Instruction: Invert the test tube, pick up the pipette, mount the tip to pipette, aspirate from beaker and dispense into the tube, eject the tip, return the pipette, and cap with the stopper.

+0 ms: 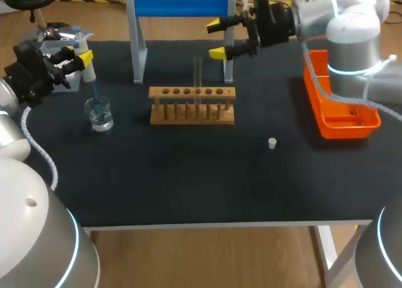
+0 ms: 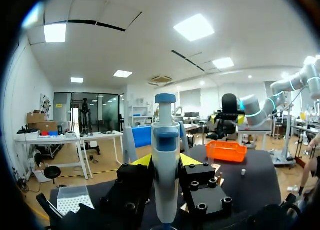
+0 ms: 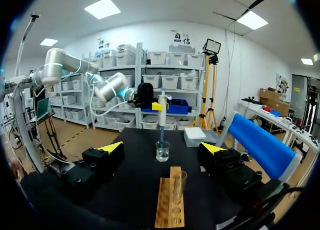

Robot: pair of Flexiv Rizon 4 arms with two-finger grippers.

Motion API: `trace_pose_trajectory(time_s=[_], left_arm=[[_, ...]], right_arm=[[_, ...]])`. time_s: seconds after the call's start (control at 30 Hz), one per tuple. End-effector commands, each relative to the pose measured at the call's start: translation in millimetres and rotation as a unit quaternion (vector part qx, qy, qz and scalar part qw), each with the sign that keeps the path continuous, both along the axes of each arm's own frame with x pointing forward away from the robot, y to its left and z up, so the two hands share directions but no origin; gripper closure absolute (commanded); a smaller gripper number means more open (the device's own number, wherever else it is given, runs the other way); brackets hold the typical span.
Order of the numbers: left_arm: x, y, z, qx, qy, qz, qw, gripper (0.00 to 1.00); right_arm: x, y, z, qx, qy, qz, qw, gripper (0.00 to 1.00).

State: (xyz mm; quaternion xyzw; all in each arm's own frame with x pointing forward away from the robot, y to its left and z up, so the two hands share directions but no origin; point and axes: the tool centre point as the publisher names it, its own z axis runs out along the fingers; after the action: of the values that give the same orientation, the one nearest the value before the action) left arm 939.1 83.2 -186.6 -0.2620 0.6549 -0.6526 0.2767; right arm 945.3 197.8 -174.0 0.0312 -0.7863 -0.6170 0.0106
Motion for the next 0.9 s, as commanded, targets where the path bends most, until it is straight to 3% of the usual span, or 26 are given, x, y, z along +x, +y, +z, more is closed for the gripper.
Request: trace_pose_trajectory(time_s=[0.03,0.57,0.9], left_arm=[[-0.3,-0.4,0.0,0.0,-0.001,0.001,1.0,1.0],[-0.3,-0.4,0.0,0.0,-0.001,0.001,1.0,1.0],[-0.3,-0.4,0.0,0.0,-0.001,0.001,1.0,1.0]], right_arm=[[4.2,-12.0,-9.5,-0.003,0.002,0.007,1.0,0.0],[8.8,-21.5,-58.4,-0.04,-0.024,0.03,0.998,0.0],[15.1,-16.7,-89.7,-0.061,-0.014,0.032,0.997,0.0]])
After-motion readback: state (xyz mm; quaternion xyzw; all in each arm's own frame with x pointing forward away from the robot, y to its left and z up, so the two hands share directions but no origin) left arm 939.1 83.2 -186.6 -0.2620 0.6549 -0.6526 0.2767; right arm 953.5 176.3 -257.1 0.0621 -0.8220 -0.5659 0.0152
